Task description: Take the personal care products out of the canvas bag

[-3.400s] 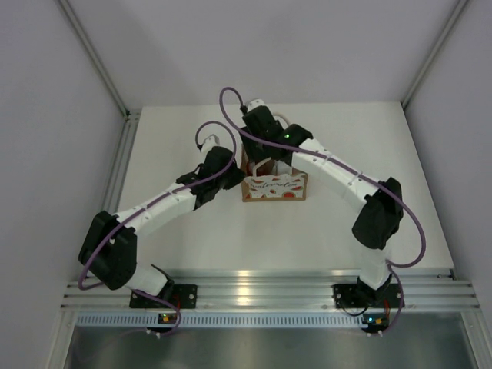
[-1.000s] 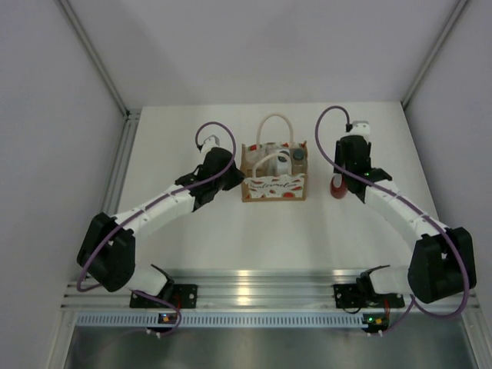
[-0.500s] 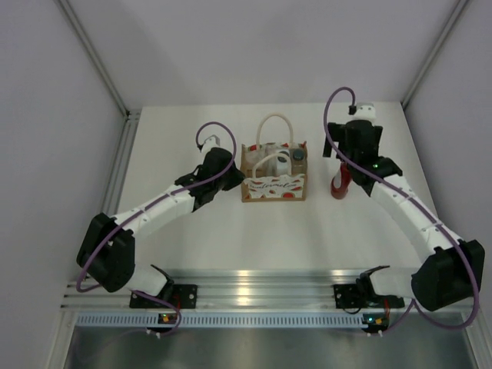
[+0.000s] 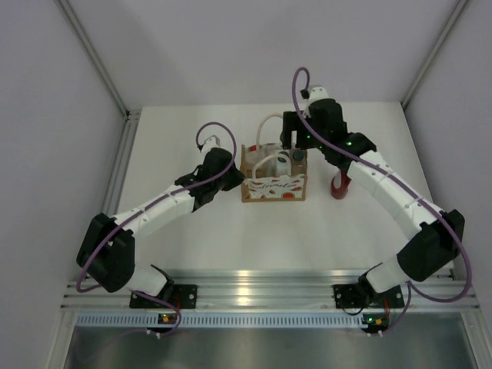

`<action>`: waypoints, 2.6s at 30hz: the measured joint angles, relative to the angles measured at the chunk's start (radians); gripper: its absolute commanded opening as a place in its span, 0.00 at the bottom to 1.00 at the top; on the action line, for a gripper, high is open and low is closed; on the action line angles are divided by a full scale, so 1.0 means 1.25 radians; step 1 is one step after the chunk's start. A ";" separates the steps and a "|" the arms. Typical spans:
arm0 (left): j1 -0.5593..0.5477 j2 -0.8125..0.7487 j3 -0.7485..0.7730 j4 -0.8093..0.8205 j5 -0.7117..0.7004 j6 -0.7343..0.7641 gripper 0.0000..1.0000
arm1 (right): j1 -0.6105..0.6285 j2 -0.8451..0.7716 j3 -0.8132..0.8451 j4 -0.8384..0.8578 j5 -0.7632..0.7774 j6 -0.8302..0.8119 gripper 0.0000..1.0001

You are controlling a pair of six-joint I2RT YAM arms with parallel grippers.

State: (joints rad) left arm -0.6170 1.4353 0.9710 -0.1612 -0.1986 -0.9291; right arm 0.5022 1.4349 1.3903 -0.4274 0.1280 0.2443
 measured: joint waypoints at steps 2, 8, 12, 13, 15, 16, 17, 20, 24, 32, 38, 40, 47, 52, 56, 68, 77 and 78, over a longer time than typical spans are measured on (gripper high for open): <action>0.000 0.000 0.000 0.000 0.000 0.002 0.00 | 0.039 0.058 0.074 -0.035 0.006 0.002 0.79; 0.000 0.000 0.000 0.000 0.002 0.004 0.00 | 0.128 0.194 0.232 -0.119 0.043 0.003 0.70; 0.000 0.000 0.000 0.000 0.003 0.007 0.00 | 0.153 0.248 0.263 -0.167 0.074 0.013 0.62; 0.000 0.000 0.000 0.000 0.003 0.007 0.00 | 0.156 0.259 0.266 -0.177 0.080 0.016 0.61; 0.000 0.000 0.000 0.000 0.004 0.007 0.00 | 0.158 0.276 0.266 -0.190 0.085 0.022 0.59; 0.000 0.000 0.000 0.000 0.005 0.007 0.00 | 0.158 0.285 0.266 -0.198 0.087 0.023 0.57; 0.000 0.000 0.000 0.000 0.006 0.008 0.00 | 0.158 0.293 0.266 -0.204 0.087 0.024 0.54; 0.000 0.000 0.000 0.000 0.006 0.009 0.00 | 0.159 0.310 0.267 -0.207 0.087 0.025 0.49; 0.000 0.000 0.000 0.000 0.006 0.010 0.00 | 0.162 0.328 0.282 -0.210 0.094 0.026 0.47; 0.000 0.000 0.000 0.000 0.006 0.010 0.00 | 0.175 0.355 0.309 -0.226 0.122 0.028 0.44; 0.000 0.000 0.000 0.000 0.007 0.009 0.00 | 0.185 0.381 0.313 -0.233 0.142 0.036 0.41; 0.000 0.000 0.000 0.000 0.007 0.009 0.00 | 0.191 0.387 0.313 -0.234 0.150 0.039 0.40; 0.000 0.000 0.000 0.000 0.008 0.009 0.00 | 0.202 0.399 0.314 -0.233 0.171 0.061 0.39; 0.000 0.000 0.000 0.000 0.009 0.009 0.00 | 0.202 0.416 0.314 -0.233 0.184 0.075 0.37; 0.000 0.000 0.000 0.000 0.009 0.009 0.00 | 0.203 0.418 0.317 -0.233 0.194 0.080 0.18; 0.000 0.000 0.000 0.000 0.009 0.009 0.00 | 0.203 0.423 0.324 -0.235 0.206 0.090 0.00; 0.000 0.000 0.000 -0.001 0.008 0.009 0.00 | 0.203 0.398 0.323 -0.240 0.206 0.083 0.00; 0.000 0.000 0.000 -0.001 0.008 0.009 0.00 | 0.203 0.391 0.323 -0.240 0.208 0.080 0.00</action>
State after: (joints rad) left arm -0.6167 1.4349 0.9714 -0.1619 -0.1890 -0.9176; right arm 0.7563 1.9236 1.7935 -0.7269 0.3874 0.3439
